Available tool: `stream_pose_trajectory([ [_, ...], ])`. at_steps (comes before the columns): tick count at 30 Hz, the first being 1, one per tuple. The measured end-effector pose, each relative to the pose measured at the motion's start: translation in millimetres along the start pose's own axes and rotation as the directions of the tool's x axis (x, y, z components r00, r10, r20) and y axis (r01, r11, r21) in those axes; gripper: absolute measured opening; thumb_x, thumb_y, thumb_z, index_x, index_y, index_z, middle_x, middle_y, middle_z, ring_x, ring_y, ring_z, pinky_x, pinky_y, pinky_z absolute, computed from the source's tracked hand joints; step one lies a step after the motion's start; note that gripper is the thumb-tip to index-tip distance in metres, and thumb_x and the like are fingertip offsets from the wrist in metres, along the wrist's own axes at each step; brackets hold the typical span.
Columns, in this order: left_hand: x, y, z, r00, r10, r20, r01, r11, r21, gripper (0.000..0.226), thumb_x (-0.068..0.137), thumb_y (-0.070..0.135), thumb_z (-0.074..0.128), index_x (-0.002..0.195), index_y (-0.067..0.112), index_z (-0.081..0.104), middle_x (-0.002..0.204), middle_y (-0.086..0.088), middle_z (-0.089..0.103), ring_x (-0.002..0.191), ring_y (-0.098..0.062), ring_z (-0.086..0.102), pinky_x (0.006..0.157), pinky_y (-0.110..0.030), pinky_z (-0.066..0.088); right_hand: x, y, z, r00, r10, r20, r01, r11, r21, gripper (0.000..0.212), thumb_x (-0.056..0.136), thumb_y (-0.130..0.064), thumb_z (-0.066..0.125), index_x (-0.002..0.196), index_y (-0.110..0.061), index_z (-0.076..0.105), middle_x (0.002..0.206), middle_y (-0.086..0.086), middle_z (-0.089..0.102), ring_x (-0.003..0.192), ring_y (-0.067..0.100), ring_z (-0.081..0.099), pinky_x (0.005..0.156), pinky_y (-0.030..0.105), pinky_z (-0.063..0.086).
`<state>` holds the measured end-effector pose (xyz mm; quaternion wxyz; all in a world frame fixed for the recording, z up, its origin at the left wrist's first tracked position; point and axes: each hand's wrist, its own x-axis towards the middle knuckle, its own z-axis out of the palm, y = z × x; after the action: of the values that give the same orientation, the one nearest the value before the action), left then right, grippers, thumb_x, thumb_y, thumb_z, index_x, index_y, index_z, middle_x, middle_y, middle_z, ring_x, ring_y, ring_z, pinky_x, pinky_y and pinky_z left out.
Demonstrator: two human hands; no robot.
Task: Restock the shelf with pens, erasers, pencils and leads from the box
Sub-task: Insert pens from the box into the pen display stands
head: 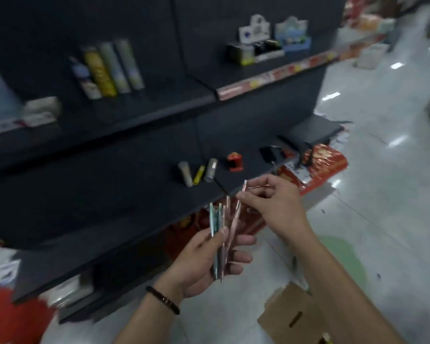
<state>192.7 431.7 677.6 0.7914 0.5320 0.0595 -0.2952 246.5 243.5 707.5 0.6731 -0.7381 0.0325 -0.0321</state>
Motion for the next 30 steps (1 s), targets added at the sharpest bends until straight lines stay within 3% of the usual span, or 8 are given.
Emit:
stream_pose_trajectory([
  [4,-67,45,-96,0.981,0.191,-0.027,-0.193,0.980,-0.050,0.043,0.111,0.028,0.044,0.136,-0.001,0.062,0.120,-0.031,0.069,0.069,-0.025,0.062,0.063,-0.037,0.051,4,-51,135,0.983,-0.138,0.120,0.132,0.990,0.056,0.035,0.081,-0.010,0.091,0.111,-0.020,0.077,0.077,0.001,0.080,0.071,0.012,0.078,0.069,0.022,0.059],
  [7,-114,77,-169,0.943,0.311,-0.117,-0.323,0.941,-0.102,0.043,0.108,0.031,0.046,0.133,0.006,0.069,0.106,-0.024,0.069,0.061,-0.023,0.052,0.056,-0.033,0.047,1,-84,235,0.963,-0.192,0.190,0.170,0.977,0.125,0.029,0.085,-0.005,0.087,0.110,-0.015,0.078,0.078,0.007,0.080,0.070,0.021,0.079,0.069,0.034,0.065],
  [12,-179,130,-269,0.898,0.380,-0.221,-0.416,0.897,-0.148,0.042,0.104,0.028,0.053,0.136,0.003,0.061,0.089,-0.014,0.063,0.059,-0.019,0.053,0.053,-0.029,0.046,2,-130,367,0.911,-0.243,0.332,0.203,0.967,0.151,0.028,0.091,-0.004,0.081,0.116,-0.015,0.076,0.083,0.011,0.081,0.077,0.030,0.080,0.071,0.041,0.066],
  [16,-216,163,-340,0.869,0.424,-0.254,-0.461,0.882,-0.103,0.017,0.102,0.028,0.061,0.114,0.017,0.055,0.080,-0.008,0.056,0.053,-0.013,0.043,0.048,-0.026,0.035,5,-163,449,0.881,-0.295,0.371,0.229,0.950,0.210,0.028,0.091,-0.001,0.080,0.116,-0.013,0.075,0.081,0.012,0.080,0.075,0.027,0.080,0.065,0.030,0.062],
  [20,-226,193,-400,0.803,0.476,-0.359,-0.523,0.851,-0.042,0.010,0.104,0.031,0.057,0.108,0.022,0.060,0.072,-0.001,0.044,0.051,-0.011,0.034,0.047,-0.025,0.026,23,-186,519,0.850,-0.372,0.373,0.297,0.923,0.243,0.026,0.091,-0.003,0.082,0.115,-0.012,0.076,0.076,0.013,0.079,0.073,0.028,0.080,0.068,0.034,0.064],
  [24,-220,223,-456,0.685,0.548,-0.480,-0.627,0.779,-0.006,0.019,0.108,0.013,0.048,0.126,0.009,0.054,0.074,-0.004,0.047,0.055,-0.014,0.039,0.049,-0.027,0.035,64,-201,578,0.811,-0.448,0.377,0.392,0.894,0.218,0.024,0.091,-0.006,0.082,0.111,-0.019,0.078,0.076,0.009,0.079,0.074,0.029,0.080,0.078,0.049,0.067],
  [27,-210,254,-492,0.568,0.606,-0.557,-0.689,0.720,0.080,0.018,0.109,0.003,0.043,0.123,0.008,0.054,0.076,-0.007,0.050,0.059,-0.016,0.046,0.054,-0.030,0.038,107,-211,616,0.783,-0.520,0.341,0.494,0.853,0.166,0.023,0.091,-0.011,0.082,0.108,-0.026,0.078,0.074,0.004,0.078,0.073,0.022,0.079,0.078,0.050,0.066],
  [30,-203,289,-524,0.460,0.635,-0.621,-0.663,0.711,0.235,0.018,0.111,0.011,0.047,0.125,0.018,0.057,0.080,-0.008,0.061,0.067,-0.019,0.058,0.064,-0.037,0.051,149,-226,652,0.756,-0.552,0.353,0.549,0.827,0.120,0.023,0.093,-0.014,0.080,0.109,-0.030,0.076,0.076,-0.004,0.079,0.074,0.014,0.079,0.077,0.046,0.066],
])
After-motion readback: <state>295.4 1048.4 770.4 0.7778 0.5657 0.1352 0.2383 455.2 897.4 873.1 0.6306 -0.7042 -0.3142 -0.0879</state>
